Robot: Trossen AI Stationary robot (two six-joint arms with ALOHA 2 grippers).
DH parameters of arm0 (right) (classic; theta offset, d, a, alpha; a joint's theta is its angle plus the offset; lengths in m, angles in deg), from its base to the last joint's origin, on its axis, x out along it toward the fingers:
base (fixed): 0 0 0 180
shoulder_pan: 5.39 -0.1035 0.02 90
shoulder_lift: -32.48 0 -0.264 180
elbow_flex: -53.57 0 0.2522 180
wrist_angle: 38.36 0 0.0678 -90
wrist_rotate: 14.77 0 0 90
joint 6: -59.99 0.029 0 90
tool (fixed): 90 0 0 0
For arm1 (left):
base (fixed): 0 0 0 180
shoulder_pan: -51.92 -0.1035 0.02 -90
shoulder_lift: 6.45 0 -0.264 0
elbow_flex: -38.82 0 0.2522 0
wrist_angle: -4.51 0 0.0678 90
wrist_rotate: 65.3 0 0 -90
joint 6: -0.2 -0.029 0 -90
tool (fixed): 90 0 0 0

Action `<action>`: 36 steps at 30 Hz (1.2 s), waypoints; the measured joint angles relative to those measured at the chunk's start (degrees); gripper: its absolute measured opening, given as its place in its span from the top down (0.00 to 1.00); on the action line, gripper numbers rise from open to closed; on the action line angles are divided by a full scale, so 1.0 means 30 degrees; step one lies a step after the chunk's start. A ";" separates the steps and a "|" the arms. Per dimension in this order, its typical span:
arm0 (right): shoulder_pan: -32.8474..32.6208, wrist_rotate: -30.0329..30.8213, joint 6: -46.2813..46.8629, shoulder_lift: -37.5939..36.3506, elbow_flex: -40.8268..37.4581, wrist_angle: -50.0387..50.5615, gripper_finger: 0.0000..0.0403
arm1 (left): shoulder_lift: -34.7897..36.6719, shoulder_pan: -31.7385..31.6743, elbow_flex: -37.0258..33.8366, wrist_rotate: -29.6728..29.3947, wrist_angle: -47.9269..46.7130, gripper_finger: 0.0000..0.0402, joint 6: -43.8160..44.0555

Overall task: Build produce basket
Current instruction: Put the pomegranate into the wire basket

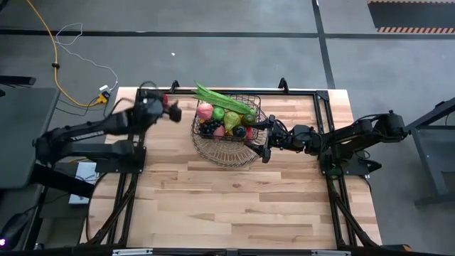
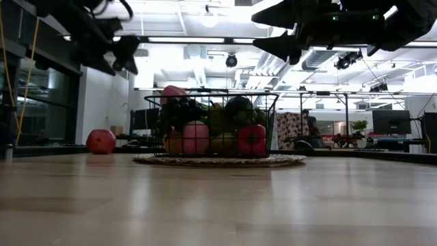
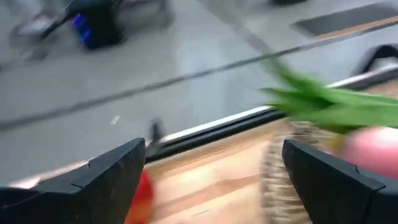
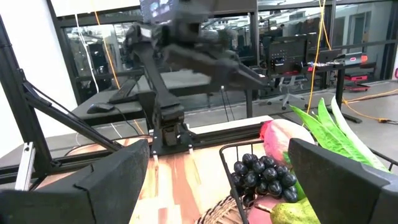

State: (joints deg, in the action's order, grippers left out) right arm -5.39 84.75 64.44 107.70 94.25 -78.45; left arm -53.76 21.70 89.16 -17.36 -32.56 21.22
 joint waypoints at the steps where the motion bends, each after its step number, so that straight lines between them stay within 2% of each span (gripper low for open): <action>1: 0.0001 0.0000 0.0000 0.0006 0.0000 -0.0007 0.07 | -0.0429 -0.1096 0.0338 0.0527 -0.0492 0.09 0.0267; 5: -0.0006 0.0000 0.0000 0.0001 0.0000 -0.0007 0.07 | -0.2347 -0.4855 0.0831 0.2727 -0.1172 0.09 0.1253; 7: -0.0002 0.0000 0.0000 0.0004 0.0000 -0.0007 0.07 | -0.3326 -0.5825 0.0831 0.3025 -0.1107 0.09 0.1212; 11: 0.0000 -0.0007 0.0000 -0.0001 0.0000 -0.0022 0.07 | -0.5234 -0.5475 0.0931 0.1993 -0.0159 0.09 0.1726; 16: -0.0005 -0.0036 0.0000 -0.0001 0.0000 -0.0103 0.07 | -0.6815 -0.5227 0.0924 0.1258 0.0677 0.09 0.4984; 19: -0.0006 -0.0039 0.0000 -0.0001 0.0000 -0.0117 0.07 | -0.7975 -0.5020 0.0884 0.1202 0.1433 0.09 0.4859; 26: -0.0003 -0.0052 0.0058 -0.0001 0.0000 -0.0121 0.07 | -1.0040 -0.5030 0.0889 -0.0856 0.1159 0.09 0.5398; 31: -0.0003 -0.0058 0.0015 -0.0001 0.0000 -0.0124 0.07 | -1.0913 -0.4816 0.0889 -0.3824 0.0685 0.09 1.0192; 36: -0.0001 -0.0066 0.0015 -0.0001 0.0000 -0.0129 0.07 | -1.1799 -0.4660 0.0889 -0.4910 0.0649 0.09 1.2605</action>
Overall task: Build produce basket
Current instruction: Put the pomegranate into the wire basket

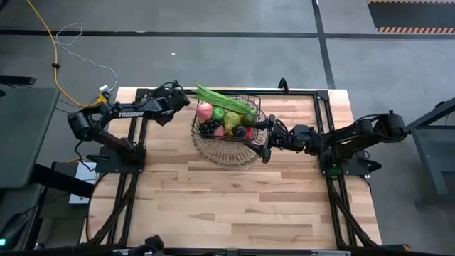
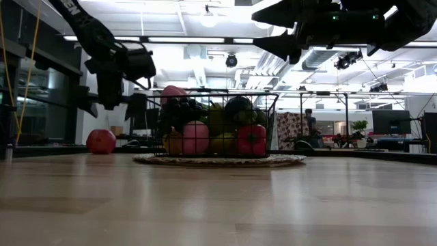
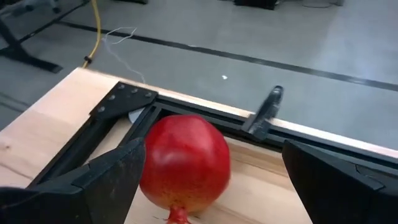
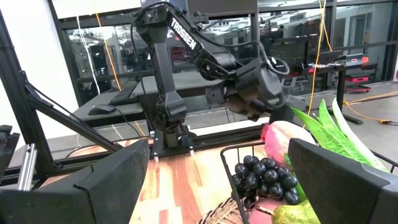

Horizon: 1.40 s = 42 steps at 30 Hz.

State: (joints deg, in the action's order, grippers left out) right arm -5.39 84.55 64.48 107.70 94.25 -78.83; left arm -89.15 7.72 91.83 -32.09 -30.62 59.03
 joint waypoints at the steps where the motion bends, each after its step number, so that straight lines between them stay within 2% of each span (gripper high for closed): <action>1: 0.0000 0.0000 0.0000 0.0000 0.0000 0.0006 0.07 | -0.0208 -0.0068 0.0000 -0.0008 -0.0003 0.09 0.0289; 8: 0.0001 -0.0030 0.0183 0.0000 0.0000 -0.0002 0.07 | -0.2210 -0.1182 0.0000 0.0736 0.0206 0.09 0.3085; 17: -0.0003 -0.0029 0.0003 0.0000 0.0000 0.0001 0.07 | -0.2723 -0.1260 0.0262 -0.1486 -0.0183 0.09 0.6125; 27: -0.0004 -0.0022 0.0363 0.0000 0.0000 -0.0002 0.07 | -0.4018 -0.0776 0.0248 -0.1957 -0.0553 0.09 0.3920; 33: 0.0002 -0.0022 0.0350 0.0000 0.0000 -0.0002 0.07 | -0.4921 -0.0529 0.0876 -0.2245 -0.1797 0.09 0.3775; 37: -0.0001 -0.0022 0.0360 0.0000 0.0000 -0.0002 0.07 | -0.5434 -0.0558 0.1396 -0.1672 -0.2829 0.09 0.3067; 42: 0.0000 -0.0015 0.0554 0.0000 0.0000 -0.0002 0.07 | -0.5484 -0.0558 0.2187 -0.0066 -0.2377 0.09 -0.0587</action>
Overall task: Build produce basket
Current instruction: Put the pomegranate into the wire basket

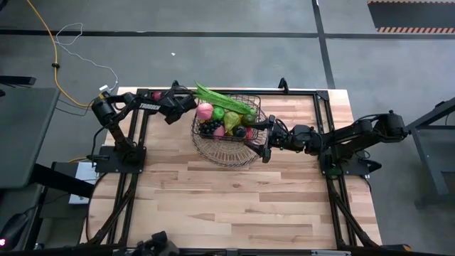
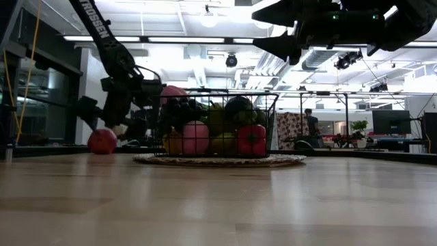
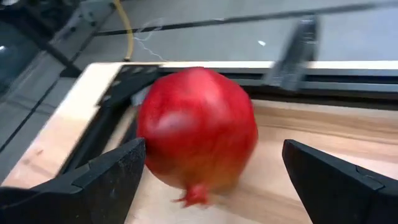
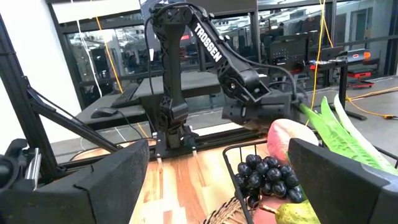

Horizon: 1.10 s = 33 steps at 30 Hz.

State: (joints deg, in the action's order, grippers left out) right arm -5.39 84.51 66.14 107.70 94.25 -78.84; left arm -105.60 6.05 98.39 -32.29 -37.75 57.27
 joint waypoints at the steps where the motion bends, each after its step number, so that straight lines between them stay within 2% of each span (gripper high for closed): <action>1: -0.0004 0.0000 0.0007 0.0000 0.0000 0.0000 0.07 | 0.0000 -0.0002 0.0177 0.0334 0.0250 0.09 -0.0657; 8: 0.0002 0.0000 -0.0044 0.0000 0.0000 0.0000 0.07 | 0.0007 0.0000 0.0749 0.2375 0.0522 0.09 -0.3643; 16: -0.0002 0.0000 -0.0058 0.0000 0.0000 0.0000 0.07 | 0.0007 0.0764 0.0735 0.4373 -0.0402 0.09 -0.4729; 19: 0.0001 0.0007 -0.0058 0.0000 0.0000 0.0007 0.07 | 0.0266 0.1541 0.0726 0.3808 -0.0763 0.09 -0.5716; 25: 0.0002 0.0007 -0.0179 0.0000 0.0000 0.0007 0.07 | 0.2079 0.2425 0.0735 0.0258 -0.1259 0.09 -0.7527; 29: 0.0002 0.0015 -0.0277 0.0000 0.0000 0.0003 0.07 | 0.3367 0.2867 0.0727 -0.0219 -0.1289 0.09 -1.0097; 33: 0.0002 0.0015 -0.0106 0.0000 0.0000 0.0000 0.07 | 0.3926 0.2963 0.0727 -0.0178 -0.1041 0.09 -1.0571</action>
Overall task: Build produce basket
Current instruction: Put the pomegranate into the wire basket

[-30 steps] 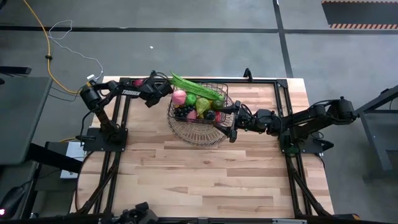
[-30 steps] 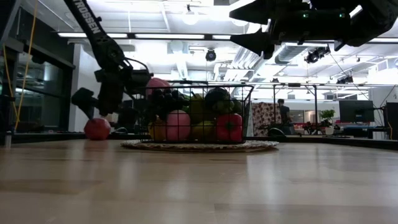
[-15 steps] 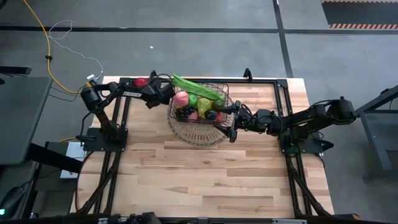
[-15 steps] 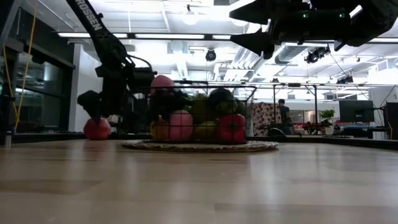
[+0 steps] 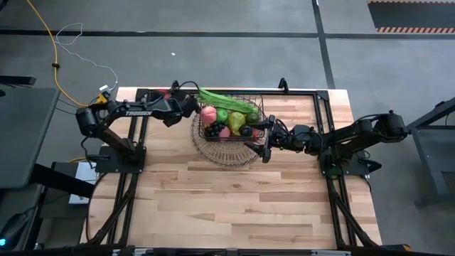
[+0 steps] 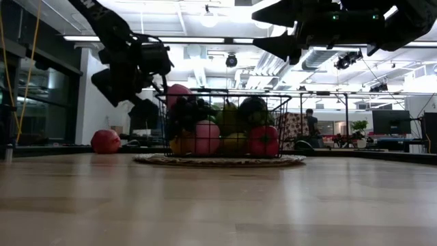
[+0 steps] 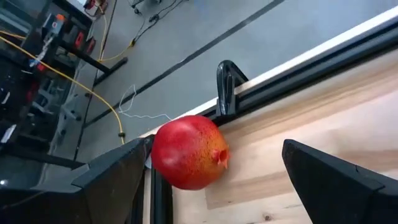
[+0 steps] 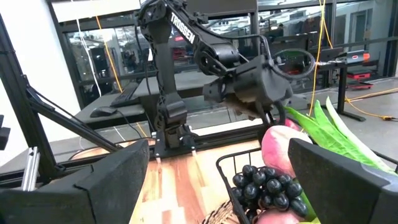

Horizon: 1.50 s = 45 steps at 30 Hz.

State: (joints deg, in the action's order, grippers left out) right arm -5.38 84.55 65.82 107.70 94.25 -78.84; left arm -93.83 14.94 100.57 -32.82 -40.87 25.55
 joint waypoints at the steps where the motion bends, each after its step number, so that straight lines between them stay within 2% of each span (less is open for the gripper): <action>1: 0.0000 0.0000 0.0058 0.0000 0.0000 0.0000 0.07 | 0.0026 -0.0097 0.0000 0.0125 0.0104 0.09 -0.0139; 8: -0.0003 0.0003 0.0055 0.0000 0.0000 0.0007 0.07 | 0.0052 -0.0355 0.0000 0.1340 -0.0093 0.09 -0.0523; 17: 0.0000 0.0000 0.0055 0.0000 0.0000 0.0007 0.07 | 0.0052 -0.0255 0.0005 0.1254 0.0183 0.09 -0.1518; 25: -0.0007 0.0000 0.0048 0.0000 0.0000 0.0000 0.07 | 0.0052 -0.0706 0.1878 0.1739 -0.2452 0.09 -0.1650; 34: 0.0000 0.0000 0.0070 0.0000 0.0000 0.0000 0.07 | -0.0497 -0.3005 0.4467 0.6077 -0.3764 0.09 -0.2710; 39: 0.0000 0.0000 0.0058 0.0000 0.0000 0.0000 0.07 | -0.1672 -0.4541 0.5283 0.6166 -0.4195 0.09 -0.3157; 45: -0.0007 -0.0006 0.0055 0.0000 0.0000 0.0006 0.07 | -0.4235 -0.6256 0.6566 0.6333 -0.6555 0.10 -0.2354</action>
State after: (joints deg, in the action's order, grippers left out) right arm -5.41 84.53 65.99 107.70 94.25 -78.82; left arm -106.53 -3.83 120.27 -13.82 -60.54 18.49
